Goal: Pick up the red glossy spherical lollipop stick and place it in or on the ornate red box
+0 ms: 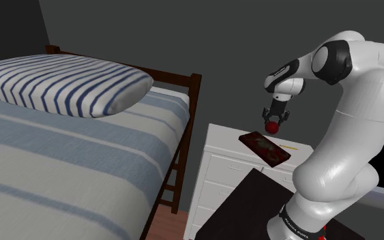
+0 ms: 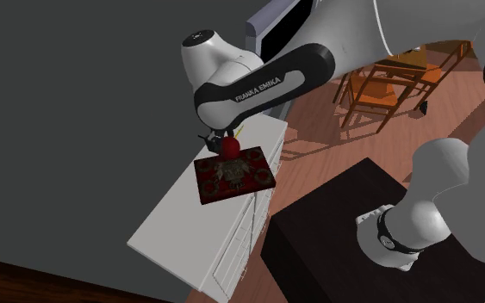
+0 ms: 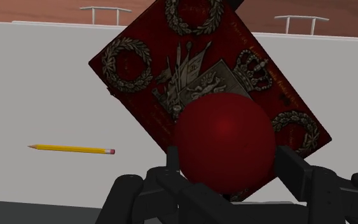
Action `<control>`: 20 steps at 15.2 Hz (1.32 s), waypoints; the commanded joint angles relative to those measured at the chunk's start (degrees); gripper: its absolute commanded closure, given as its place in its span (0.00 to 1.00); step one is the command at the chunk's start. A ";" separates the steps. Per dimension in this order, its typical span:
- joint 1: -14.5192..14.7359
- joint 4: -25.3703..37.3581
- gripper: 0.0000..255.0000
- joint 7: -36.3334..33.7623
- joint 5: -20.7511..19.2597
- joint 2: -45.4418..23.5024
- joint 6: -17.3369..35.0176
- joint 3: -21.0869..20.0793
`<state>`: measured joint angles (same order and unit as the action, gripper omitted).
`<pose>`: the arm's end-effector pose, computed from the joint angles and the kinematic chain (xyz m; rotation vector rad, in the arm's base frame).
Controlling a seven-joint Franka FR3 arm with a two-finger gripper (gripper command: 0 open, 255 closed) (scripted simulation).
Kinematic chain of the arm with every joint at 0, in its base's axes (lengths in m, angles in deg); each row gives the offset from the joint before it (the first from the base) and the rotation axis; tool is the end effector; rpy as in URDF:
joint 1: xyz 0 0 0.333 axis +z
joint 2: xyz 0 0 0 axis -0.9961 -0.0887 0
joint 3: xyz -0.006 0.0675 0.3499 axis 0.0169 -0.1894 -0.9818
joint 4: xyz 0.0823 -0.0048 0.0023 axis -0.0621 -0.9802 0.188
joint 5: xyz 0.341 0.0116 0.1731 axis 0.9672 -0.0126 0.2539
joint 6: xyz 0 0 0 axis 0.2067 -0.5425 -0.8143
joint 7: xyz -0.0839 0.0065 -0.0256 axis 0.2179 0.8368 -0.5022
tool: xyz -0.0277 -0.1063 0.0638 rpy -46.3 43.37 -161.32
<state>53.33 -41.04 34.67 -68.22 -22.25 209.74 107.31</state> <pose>0.3127 -0.4749 0.3718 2.7434 -1.4464 -0.1555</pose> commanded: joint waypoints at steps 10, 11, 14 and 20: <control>-0.29 -1.10 1.00 0.51 0.97 -1.88 2.86 -0.27; -0.29 -1.10 1.00 0.51 0.97 -1.88 2.86 -0.27; -0.29 -1.11 0.00 0.51 0.96 -1.87 2.86 -0.27; 0.31 1.68 0.00 -0.48 -0.45 0.95 -2.52 0.03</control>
<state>53.56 -40.39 34.33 -68.33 -21.97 208.92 107.23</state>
